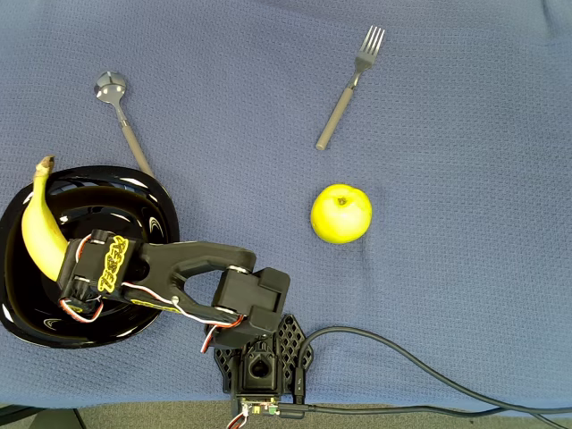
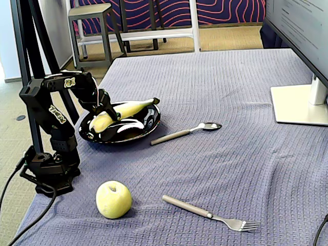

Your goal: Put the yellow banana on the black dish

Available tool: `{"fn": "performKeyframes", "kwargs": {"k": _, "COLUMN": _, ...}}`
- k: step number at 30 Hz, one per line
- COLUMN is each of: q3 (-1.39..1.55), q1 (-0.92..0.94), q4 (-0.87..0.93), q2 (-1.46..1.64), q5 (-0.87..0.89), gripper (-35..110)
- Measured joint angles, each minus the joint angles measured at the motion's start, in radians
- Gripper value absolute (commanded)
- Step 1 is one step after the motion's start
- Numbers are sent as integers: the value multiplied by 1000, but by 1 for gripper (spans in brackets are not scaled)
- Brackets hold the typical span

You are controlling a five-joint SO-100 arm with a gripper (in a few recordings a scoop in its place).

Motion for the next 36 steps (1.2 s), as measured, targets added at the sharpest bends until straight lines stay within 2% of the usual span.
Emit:
{"fn": "performKeyframes", "kwargs": {"k": 9, "q3": -5, "q1": 0, "q4": -11, "q2": 3, "q5": -28, "gripper": 20}}
{"fn": "performKeyframes", "kwargs": {"k": 20, "q3": -5, "q1": 2, "q4": -31, "q2": 3, "q5": -34, "gripper": 22}}
{"fn": "performKeyframes", "kwargs": {"k": 36, "q3": -14, "q1": -34, "q4": -75, "q2": 14, "q5": 2, "gripper": 7}}
